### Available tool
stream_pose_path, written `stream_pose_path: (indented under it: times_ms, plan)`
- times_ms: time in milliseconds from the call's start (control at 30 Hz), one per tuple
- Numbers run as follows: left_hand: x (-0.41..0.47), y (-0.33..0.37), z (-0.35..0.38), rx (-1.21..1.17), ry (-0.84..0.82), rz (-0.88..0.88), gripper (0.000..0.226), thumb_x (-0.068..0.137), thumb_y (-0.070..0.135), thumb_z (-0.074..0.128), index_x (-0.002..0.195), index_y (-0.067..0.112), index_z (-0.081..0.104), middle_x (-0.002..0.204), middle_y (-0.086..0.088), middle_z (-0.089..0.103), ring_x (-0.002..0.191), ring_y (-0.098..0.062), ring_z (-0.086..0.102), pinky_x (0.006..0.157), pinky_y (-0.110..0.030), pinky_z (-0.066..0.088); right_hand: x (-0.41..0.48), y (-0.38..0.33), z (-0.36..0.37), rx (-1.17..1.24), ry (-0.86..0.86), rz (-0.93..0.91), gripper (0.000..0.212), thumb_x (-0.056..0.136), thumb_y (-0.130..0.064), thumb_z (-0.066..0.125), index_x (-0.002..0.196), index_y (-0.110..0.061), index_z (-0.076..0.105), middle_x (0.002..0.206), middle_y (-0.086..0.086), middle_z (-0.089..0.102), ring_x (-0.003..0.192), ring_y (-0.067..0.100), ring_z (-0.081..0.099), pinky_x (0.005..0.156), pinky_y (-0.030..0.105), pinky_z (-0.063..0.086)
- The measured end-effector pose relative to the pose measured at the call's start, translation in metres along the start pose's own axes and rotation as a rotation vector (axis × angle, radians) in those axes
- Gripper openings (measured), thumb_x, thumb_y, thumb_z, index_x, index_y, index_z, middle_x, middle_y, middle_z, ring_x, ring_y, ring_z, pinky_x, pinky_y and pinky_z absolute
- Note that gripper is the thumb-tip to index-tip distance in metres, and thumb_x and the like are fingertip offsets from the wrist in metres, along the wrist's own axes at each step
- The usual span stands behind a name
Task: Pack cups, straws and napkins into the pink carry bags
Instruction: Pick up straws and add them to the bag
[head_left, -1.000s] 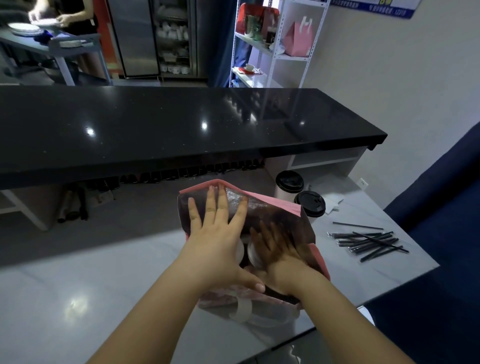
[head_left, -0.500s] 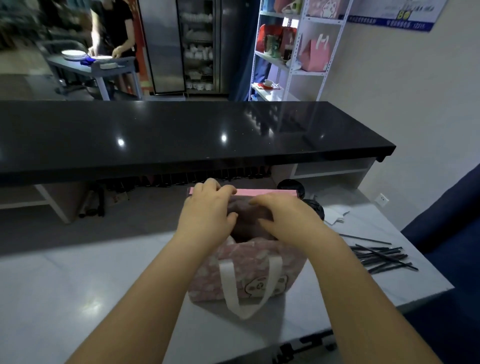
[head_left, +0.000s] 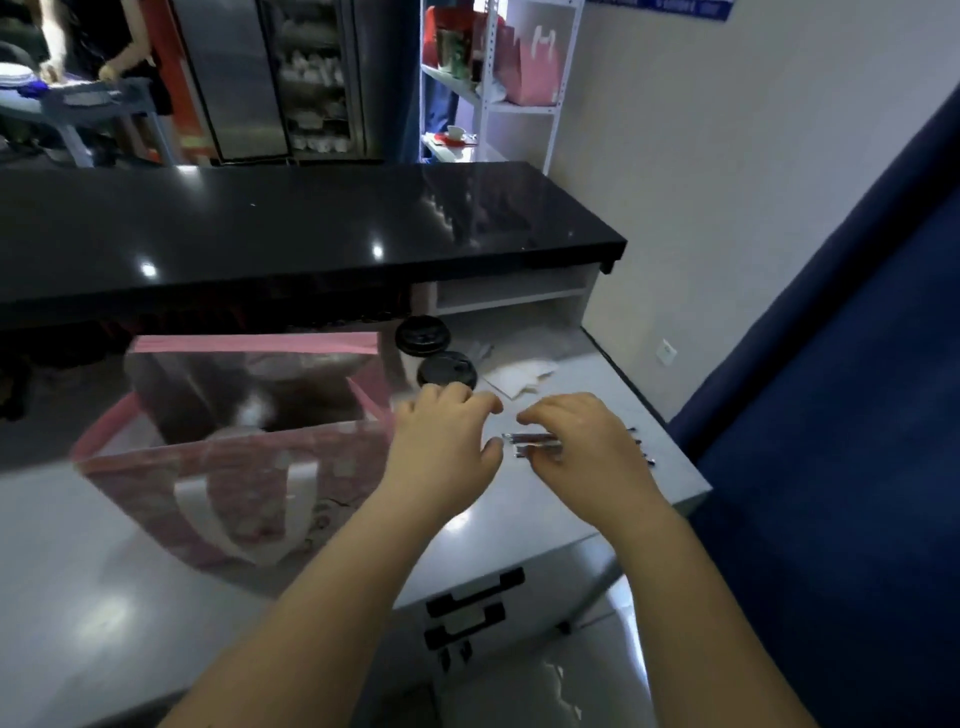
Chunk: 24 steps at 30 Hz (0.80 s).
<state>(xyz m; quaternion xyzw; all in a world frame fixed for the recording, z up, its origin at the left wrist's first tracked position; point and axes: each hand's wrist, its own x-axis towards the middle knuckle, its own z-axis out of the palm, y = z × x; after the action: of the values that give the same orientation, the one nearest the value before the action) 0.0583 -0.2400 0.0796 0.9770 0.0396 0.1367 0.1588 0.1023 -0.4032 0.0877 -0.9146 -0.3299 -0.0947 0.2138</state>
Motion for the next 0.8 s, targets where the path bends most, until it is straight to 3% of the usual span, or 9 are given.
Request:
stream_pose_path:
  times_ms: [167, 400, 600, 800]
  plan:
    - [-0.012, 0.044, 0.07, 0.008, -0.145, -0.059, 0.038, 0.09, 0.038, 0.051, 0.127, 0.034, 0.051, 0.126, 0.007, 0.053, 0.12, -0.022, 0.042, 0.1, -0.039, 0.029, -0.051, 0.066, 0.006, 0.074, 0.0, 0.1, 0.025, 0.081, -0.016, 0.072, 0.106, -0.017, 0.07, 0.107, -0.003, 0.068, 0.107, 0.02, 0.055, 0.093, 0.036, 0.046]
    - [-0.031, 0.06, 0.131, -0.026, -0.274, -0.161, 0.037, 0.091, 0.035, 0.053, 0.128, 0.034, 0.052, 0.129, 0.009, 0.052, 0.125, -0.018, 0.039, 0.102, -0.037, 0.027, -0.081, 0.118, 0.038, 0.171, -0.15, 0.218, 0.026, 0.087, -0.02, 0.066, 0.113, -0.018, 0.067, 0.115, -0.006, 0.064, 0.118, 0.016, 0.047, 0.096, 0.034, 0.042]
    - [-0.013, 0.046, 0.162, -0.053, -0.323, -0.208, 0.035, 0.09, 0.032, 0.053, 0.125, 0.034, 0.056, 0.126, 0.009, 0.054, 0.122, -0.018, 0.041, 0.098, -0.036, 0.03, -0.064, 0.151, 0.073, 0.188, -0.258, 0.3, 0.027, 0.09, -0.021, 0.061, 0.117, -0.022, 0.066, 0.118, -0.008, 0.063, 0.119, 0.015, 0.044, 0.098, 0.033, 0.039]
    - [0.053, 0.023, 0.179, -0.113, -0.285, -0.211, 0.035, 0.087, 0.03, 0.057, 0.122, 0.031, 0.059, 0.122, 0.008, 0.056, 0.119, -0.02, 0.045, 0.095, -0.034, 0.032, -0.001, 0.181, 0.098, 0.055, -0.248, 0.317, 0.033, 0.088, -0.02, 0.062, 0.121, -0.023, 0.064, 0.119, -0.004, 0.061, 0.115, 0.023, 0.043, 0.097, 0.039, 0.038]
